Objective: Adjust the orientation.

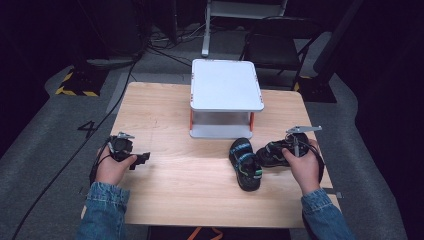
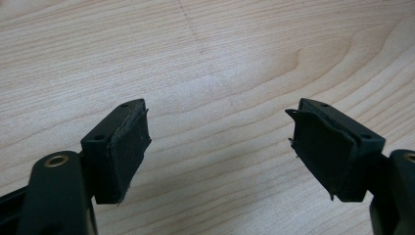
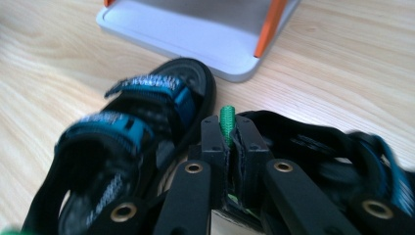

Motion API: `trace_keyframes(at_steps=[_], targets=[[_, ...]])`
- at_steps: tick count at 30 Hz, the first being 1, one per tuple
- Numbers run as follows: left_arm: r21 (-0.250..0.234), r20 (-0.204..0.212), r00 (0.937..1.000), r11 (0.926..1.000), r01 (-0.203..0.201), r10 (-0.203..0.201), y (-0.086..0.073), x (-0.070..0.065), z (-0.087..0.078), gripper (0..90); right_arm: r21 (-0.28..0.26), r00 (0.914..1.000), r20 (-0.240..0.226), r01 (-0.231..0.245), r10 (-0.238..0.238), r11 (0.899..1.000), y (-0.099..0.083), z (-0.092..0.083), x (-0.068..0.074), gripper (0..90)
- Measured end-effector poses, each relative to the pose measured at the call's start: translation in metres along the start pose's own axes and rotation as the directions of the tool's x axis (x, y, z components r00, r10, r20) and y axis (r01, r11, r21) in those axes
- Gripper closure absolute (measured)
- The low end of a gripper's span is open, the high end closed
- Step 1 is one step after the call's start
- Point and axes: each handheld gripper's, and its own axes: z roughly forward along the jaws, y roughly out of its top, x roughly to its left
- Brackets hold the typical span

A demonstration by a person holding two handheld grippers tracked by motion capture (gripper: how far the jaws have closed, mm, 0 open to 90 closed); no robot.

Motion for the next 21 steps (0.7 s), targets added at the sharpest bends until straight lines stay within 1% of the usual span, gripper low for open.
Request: trace_keyframes(at_steps=[1, 2, 3, 4, 6, 7, 9, 10, 11, 12, 15, 16, 18, 19, 20, 21], targets=[[0.000, 0.000, 1.0000, 1.0000, 0.000, 0.000, 0.000, 0.000, 0.000, 22.0, 0.000, 1.0000, 0.000, 0.000, 0.000, 1.000, 0.000, 0.000, 0.000, 85.2], [0.000, 0.000, 1.0000, 1.0000, -0.001, 0.001, 0.000, 0.000, 0.000, 22.0, 0.005, 0.9998, 0.013, 0.012, -0.012, 1.000, -0.001, -0.006, 0.002, 85.2], [0.003, 0.001, 1.0000, 1.0000, -0.003, 0.003, 0.001, -0.001, 0.000, 22.0, 0.007, 0.9995, 0.022, 0.024, -0.025, 1.000, -0.004, -0.015, 0.003, 85.2], [0.003, 0.003, 1.0000, 1.0000, -0.008, 0.008, 0.002, -0.002, 0.001, 22.0, 0.013, 0.9988, 0.028, 0.040, -0.040, 0.999, -0.011, -0.031, 0.004, 85.2], [0.004, 0.003, 1.0000, 1.0000, -0.009, 0.009, 0.003, -0.003, 0.001, 22.0, 0.014, 0.9991, 0.025, 0.035, -0.036, 0.999, -0.018, -0.041, 0.003, 85.1], [0.003, 0.005, 0.9999, 0.9999, -0.011, 0.011, 0.004, -0.004, 0.001, 22.0, 0.019, 0.9994, 0.020, 0.027, -0.028, 0.999, -0.023, -0.048, 0.001, 85.0], [0.003, 0.006, 0.9999, 0.9999, -0.015, 0.015, 0.005, -0.006, 0.002, 22.0, 0.048, 1.0000, 0.001, -0.001, 0.001, 0.999, -0.033, -0.059, -0.003, 84.8], [0.002, 0.008, 0.9997, 0.9998, -0.022, 0.022, 0.006, -0.006, 0.002, 22.0, 0.059, 1.0000, 0.003, -0.008, 0.008, 0.998, -0.039, -0.064, -0.004, 84.7], [0.003, 0.007, 0.9998, 0.9999, -0.017, 0.017, 0.006, -0.008, 0.002, 22.0, 0.071, 0.9999, 0.013, -0.011, 0.011, 0.997, -0.044, -0.069, -0.005, 84.7], [0.008, 0.011, 0.9997, 0.9997, -0.024, 0.024, 0.006, -0.008, 0.003, 22.0, 0.085, 0.9997, 0.023, -0.012, 0.010, 0.996, -0.049, -0.073, -0.005, 84.6], [0.011, 0.012, 0.9996, 0.9997, -0.024, 0.024, 0.006, -0.009, 0.004, 21.9, 0.110, 0.9965, 0.075, -0.045, 0.037, 0.993, -0.062, -0.081, -0.007, 84.4], [0.016, 0.009, 0.9996, 0.9996, -0.025, 0.025, 0.007, -0.010, 0.005, 22.0, 0.137, 0.9956, 0.083, -0.055, 0.043, 0.989, -0.064, -0.083, -0.008, 83.8], [0.016, 0.012, 0.9994, 0.9993, -0.034, 0.034, 0.007, -0.010, 0.005, 21.9, 0.134, 0.9947, 0.089, -0.064, 0.052, 0.989, -0.063, -0.085, -0.007, 78.1], [0.012, 0.012, 0.9995, 0.9995, -0.030, 0.030, 0.007, -0.011, 0.005, 21.9, 0.124, 0.9933, 0.104, -0.063, 0.050, 0.990, -0.062, -0.085, -0.006, 70.2], [0.012, 0.012, 0.9995, 0.9995, -0.030, 0.030, 0.007, -0.011, 0.005, 21.9, 0.107, 0.9931, 0.109, -0.054, 0.042, 0.993, -0.059, -0.084, -0.004, 65.1], [0.012, 0.013, 0.9995, 0.9996, -0.028, 0.027, 0.007, -0.011, 0.004, 21.9, 0.107, 0.9931, 0.109, -0.054, 0.042, 0.993, -0.059, -0.084, -0.004, 65.1]])
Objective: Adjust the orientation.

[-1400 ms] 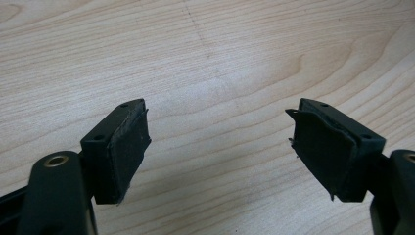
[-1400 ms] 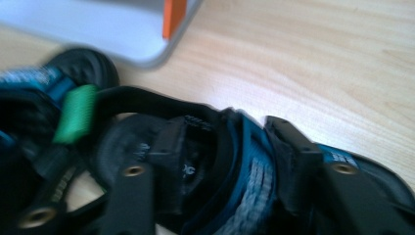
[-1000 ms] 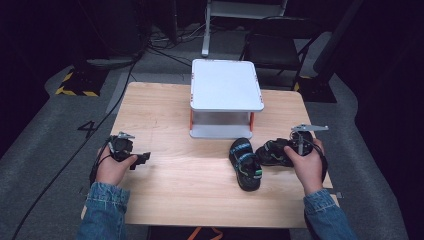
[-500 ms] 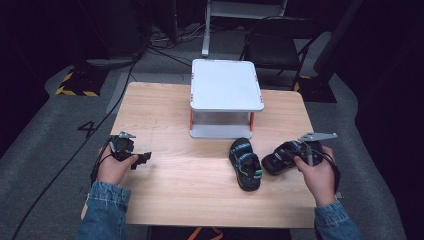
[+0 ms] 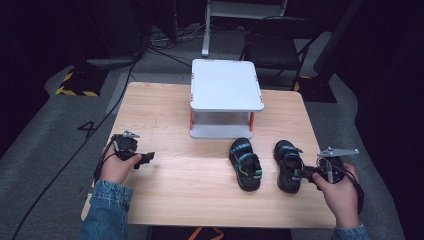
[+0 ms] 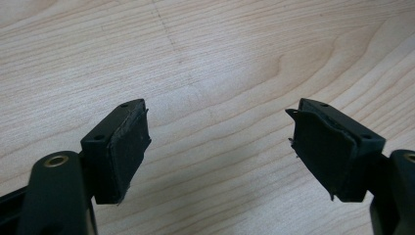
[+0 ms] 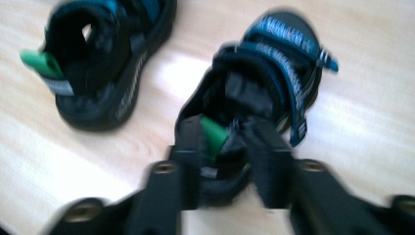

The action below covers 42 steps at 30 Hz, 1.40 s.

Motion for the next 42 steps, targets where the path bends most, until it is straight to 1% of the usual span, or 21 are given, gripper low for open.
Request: trace_keyframes(at_steps=[1, 3, 9, 10, 11, 12, 13, 14, 16, 17, 19, 22, 25, 26, 28, 30, 32, 35, 38, 40, 42], targets=[[0.000, 0.000, 1.0000, 1.0000, 0.000, 0.000, 0.000, 0.000, 0.000, 21.9, -0.038, 0.9996, -0.024, -0.015, 0.014, 0.999, 0.005, 0.005, 0.003, 57.2], [0.003, -0.002, 1.0000, 1.0000, -0.008, 0.008, 0.000, 0.001, 0.000, 21.9, -0.052, 0.9987, -0.040, -0.033, 0.031, 0.998, 0.007, 0.009, 0.003, 56.2], [0.006, -0.002, 1.0000, 1.0000, -0.003, 0.003, -0.003, 0.002, -0.001, 21.9, -0.010, 0.9904, -0.073, -0.118, 0.117, 0.993, 0.019, 0.050, 0.002, 59.1], [0.009, -0.001, 1.0000, 1.0000, -0.001, 0.001, -0.003, 0.002, -0.001, 21.9, -0.004, 0.9905, -0.071, -0.118, 0.117, 0.993, 0.020, 0.055, 0.001, 65.4], [0.007, -0.004, 1.0000, 1.0000, -0.001, 0.001, -0.004, 0.002, -0.002, 21.9, 0.010, 0.9915, -0.066, -0.112, 0.112, 0.994, 0.021, 0.058, 0.001, 71.8], [0.005, 0.000, 1.0000, 1.0000, -0.002, 0.002, -0.005, 0.003, -0.002, 21.9, 0.014, 0.9905, -0.080, -0.112, 0.112, 0.994, 0.022, 0.060, 0.001, 78.0], [0.006, -0.005, 1.0000, 1.0000, 0.000, 0.000, -0.006, 0.004, -0.003, 21.9, 0.017, 0.9898, -0.099, -0.101, 0.103, 0.995, 0.023, 0.061, 0.002, 82.3], [0.008, -0.008, 1.0000, 1.0000, 0.001, -0.001, -0.008, 0.005, -0.003, 21.9, 0.015, 0.9924, -0.088, -0.084, 0.085, 0.996, 0.024, 0.061, 0.004, 84.1], [0.011, -0.015, 0.9999, 0.9999, 0.004, -0.004, -0.009, 0.006, -0.003, 21.9, 0.019, 0.9949, -0.074, -0.068, 0.069, 0.998, 0.026, 0.060, 0.008, 85.3], [0.011, -0.016, 0.9998, 0.9999, 0.007, -0.007, -0.011, 0.006, -0.004, 21.9, 0.006, 0.9959, -0.082, -0.038, 0.038, 0.999, 0.028, 0.062, 0.013, 86.7], [0.010, -0.015, 0.9998, 0.9999, 0.010, -0.010, -0.012, 0.006, -0.005, 21.9, -0.001, 0.9904, -0.137, -0.010, 0.010, 1.000, 0.033, 0.068, 0.022, 87.2], [0.008, -0.016, 0.9998, 0.9999, 0.007, -0.007, -0.013, 0.006, -0.006, 22.0, 0.020, 0.9892, -0.139, 0.051, -0.047, 0.999, 0.040, 0.074, 0.038, 87.1], [0.008, -0.022, 0.9996, 0.9999, 0.015, -0.015, -0.013, 0.006, -0.006, 22.0, 0.031, 0.9798, -0.194, 0.055, -0.048, 0.998, 0.041, 0.078, 0.049, 86.5], [0.010, -0.022, 0.9996, 0.9998, 0.018, -0.017, -0.013, 0.006, -0.006, 22.0, 0.030, 0.9791, -0.198, 0.053, -0.046, 0.998, 0.041, 0.078, 0.053, 86.1], [0.013, -0.019, 0.9997, 0.9998, 0.016, -0.016, -0.013, 0.006, -0.005, 22.0, 0.030, 0.9806, -0.191, 0.051, -0.044, 0.998, 0.041, 0.078, 0.056, 83.9], [0.011, -0.010, 0.9999, 0.9999, 0.011, -0.011, -0.012, 0.006, -0.004, 22.0, 0.031, 0.9810, -0.193, 0.025, -0.018, 0.999, 0.040, 0.078, 0.055, 75.9], [0.007, -0.012, 0.9998, 0.9999, 0.014, -0.014, -0.011, 0.006, -0.004, 22.0, 0.019, 0.9765, -0.215, -0.008, 0.012, 1.000, 0.039, 0.076, 0.052, 67.6], [0.010, -0.012, 0.9998, 0.9998, 0.016, -0.016, -0.011, 0.006, -0.002, 22.1, 0.009, 0.9754, -0.218, -0.032, 0.033, 0.999, 0.037, 0.071, 0.051, 58.2], [0.015, -0.008, 1.0000, 0.9999, 0.006, -0.006, -0.011, 0.006, -0.002, 22.1, -0.019, 0.9692, -0.233, -0.087, 0.080, 0.996, 0.036, 0.066, 0.051, 49.3], [0.013, -0.011, 0.9999, 0.9999, 0.005, -0.005, -0.010, 0.006, -0.001, 22.1, -0.015, 0.9620, -0.253, -0.110, 0.103, 0.994, 0.037, 0.067, 0.054, 47.4], [0.015, -0.010, 0.9999, 0.9998, 0.011, -0.011, -0.011, 0.005, -0.001, 22.1, -0.016, 0.9663, -0.237, -0.106, 0.100, 0.994, 0.039, 0.071, 0.059, 48.8]])
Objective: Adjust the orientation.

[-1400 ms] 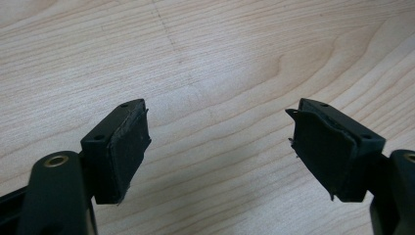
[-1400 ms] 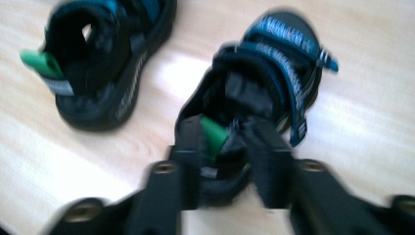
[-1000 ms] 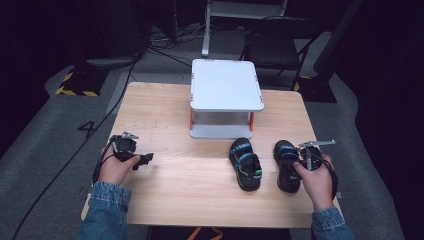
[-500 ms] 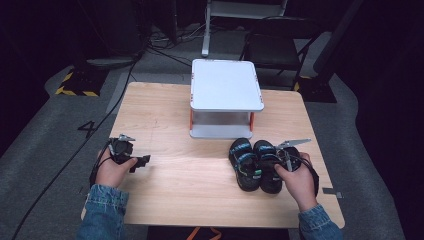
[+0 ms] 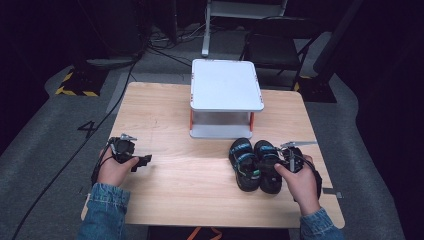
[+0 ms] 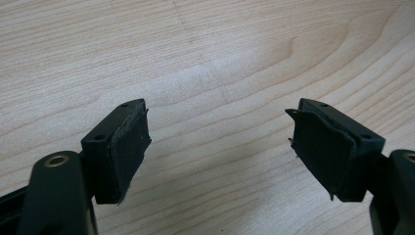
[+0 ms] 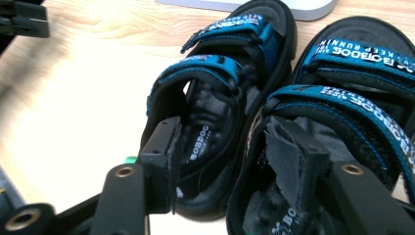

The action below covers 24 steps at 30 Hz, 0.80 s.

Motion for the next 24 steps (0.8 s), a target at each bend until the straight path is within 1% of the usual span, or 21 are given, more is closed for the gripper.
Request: trace_keyframes(at_steps=[2, 3, 4, 6, 7, 9, 10, 11, 12, 14, 16, 18, 20, 21, 22, 23, 24], targets=[[0.003, 0.003, 1.0000, 1.0000, -0.008, 0.008, 0.000, 0.000, 0.001, 22.1, -0.001, 0.9998, 0.021, 0.004, -0.004, 1.000, 0.001, 0.005, 0.006, 48.9], [0.005, 0.001, 1.0000, 0.9999, -0.010, 0.009, 0.000, -0.001, 0.001, 22.1, 0.003, 0.9990, 0.042, 0.014, -0.014, 1.000, 0.001, 0.007, 0.009, 49.5], [0.005, 0.003, 0.9999, 0.9999, -0.010, 0.010, 0.001, -0.001, 0.001, 22.1, 0.017, 0.9972, 0.068, 0.032, -0.033, 0.999, 0.001, 0.007, 0.013, 50.1], [0.006, 0.004, 1.0000, 0.9999, -0.009, 0.009, 0.001, -0.001, 0.001, 22.1, 0.040, 0.9907, 0.127, 0.044, -0.049, 0.998, 0.002, 0.005, 0.017, 50.8], [0.005, 0.008, 0.9999, 1.0000, -0.007, 0.007, 0.001, -0.001, 0.002, 22.1, 0.042, 0.9876, 0.149, 0.043, -0.049, 0.998, 0.002, 0.004, 0.018, 50.7], [0.005, 0.001, 1.0000, 1.0000, -0.007, 0.007, 0.001, -0.001, 0.003, 22.1, 0.055, 0.9860, 0.165, 0.013, -0.021, 0.998, 0.001, 0.005, 0.019, 48.5], [0.007, 0.006, 0.9999, 0.9999, -0.008, 0.008, 0.001, -0.001, 0.004, 22.1, 0.067, 0.9832, 0.182, 0.005, -0.017, 0.998, 0.000, 0.008, 0.019, 47.6], [0.011, 0.005, 0.9999, 0.9999, -0.010, 0.010, 0.001, -0.001, 0.004, 22.1, 0.069, 0.9801, 0.197, 0.008, -0.021, 0.998, 0.000, 0.010, 0.019, 47.4], [0.009, 0.007, 1.0000, 0.9999, -0.006, 0.006, 0.001, -0.001, 0.004, 22.1, 0.068, 0.9796, 0.201, 0.002, -0.015, 0.998, -0.001, 0.012, 0.018, 47.3], [0.013, 0.005, 1.0000, 0.9999, -0.008, 0.008, 0.001, -0.001, 0.004, 22.0, 0.077, 0.9824, 0.187, -0.007, -0.008, 0.997, 0.000, 0.018, 0.018, 49.7], [0.008, 0.007, 1.0000, 1.0000, -0.004, 0.004, 0.002, -0.001, 0.005, 22.0, 0.115, 0.9817, 0.189, 0.002, -0.023, 0.993, 0.000, 0.024, 0.017, 52.2], [0.005, 0.010, 0.9999, 0.9999, -0.010, 0.010, 0.003, 0.000, 0.006, 22.0, 0.127, 0.9819, 0.187, 0.008, -0.032, 0.992, 0.000, 0.026, 0.017, 55.5], [0.014, 0.010, 0.9999, 0.9999, -0.009, 0.009, 0.004, -0.001, 0.007, 22.0, 0.134, 0.9784, 0.198, 0.032, -0.058, 0.990, 0.000, 0.026, 0.018, 64.8], [0.012, 0.009, 0.9998, 0.9997, -0.020, 0.020, 0.005, -0.001, 0.008, 22.0, 0.136, 0.9783, 0.197, 0.038, -0.065, 0.990, 0.000, 0.026, 0.018, 67.0], [0.011, 0.014, 0.9998, 0.9999, -0.013, 0.013, 0.005, -0.002, 0.009, 22.0, 0.137, 0.9787, 0.193, 0.044, -0.070, 0.990, 0.000, 0.026, 0.017, 70.7], [0.013, 0.018, 0.9996, 0.9997, -0.020, 0.020, 0.007, -0.002, 0.009, 21.9, 0.138, 0.9789, 0.190, 0.049, -0.075, 0.989, 0.000, 0.025, 0.015, 74.4], [0.010, 0.017, 0.9997, 0.9998, -0.018, 0.018, 0.007, -0.003, 0.009, 22.0, 0.136, 0.9809, 0.180, 0.049, -0.074, 0.990, 0.000, 0.025, 0.013, 77.0]])
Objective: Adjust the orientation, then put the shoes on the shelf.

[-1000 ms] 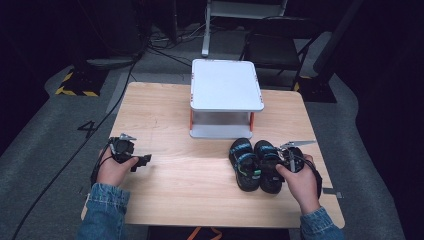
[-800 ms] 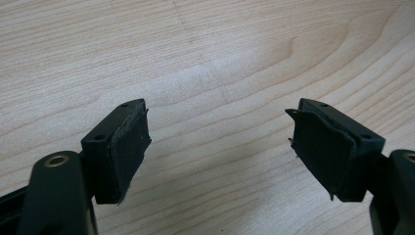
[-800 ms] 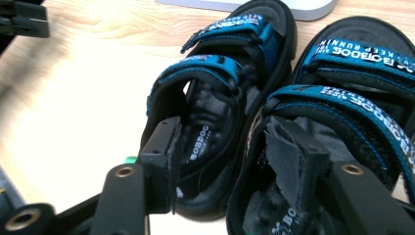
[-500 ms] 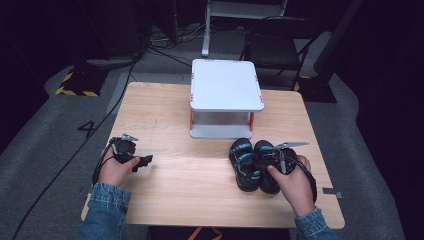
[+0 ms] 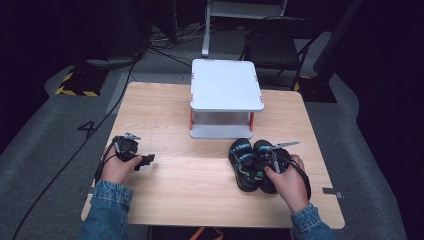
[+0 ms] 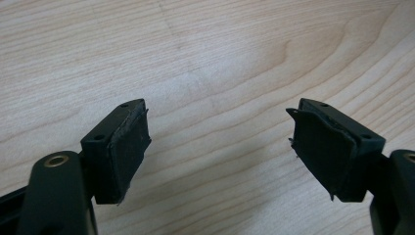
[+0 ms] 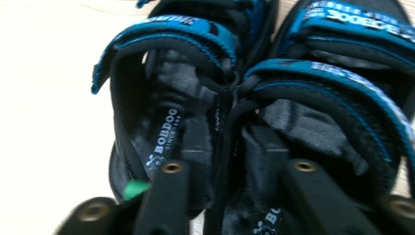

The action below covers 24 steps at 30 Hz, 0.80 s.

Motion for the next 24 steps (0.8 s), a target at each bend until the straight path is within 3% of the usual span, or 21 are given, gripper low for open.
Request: trace_keyframes(at_steps=[4, 8, 14, 19, 24], targets=[[-0.005, 0.005, 1.0000, 1.0000, 0.002, -0.002, 0.001, 0.001, -0.001, 21.9, -0.012, 0.9988, -0.048, -0.001, 0.000, 1.000, -0.001, 0.000, -0.004, 81.3], [-0.016, 0.000, 0.9999, 0.9998, 0.012, -0.012, 0.001, 0.004, -0.003, 21.9, -0.024, 0.9984, -0.054, 0.015, -0.016, 1.000, -0.002, -0.002, -0.002, 81.6], [-0.017, 0.002, 0.9998, 0.9997, 0.018, -0.018, 0.003, 0.004, -0.003, 22.0, -0.094, 0.9950, -0.098, 0.005, -0.014, 0.996, 0.000, -0.010, 0.000, 82.0], [-0.028, -0.006, 0.9999, 0.9995, 0.012, -0.012, 0.002, 0.005, -0.006, 22.1, -0.160, 0.9946, -0.101, 0.005, -0.021, 0.987, 0.015, -0.015, 0.002, 82.0], [-0.026, -0.016, 0.9995, 0.9993, 0.027, -0.028, -0.005, 0.008, -0.010, 22.1, -0.205, 0.9940, -0.103, 0.016, -0.038, 0.979, 0.041, -0.015, 0.009, 83.7]])
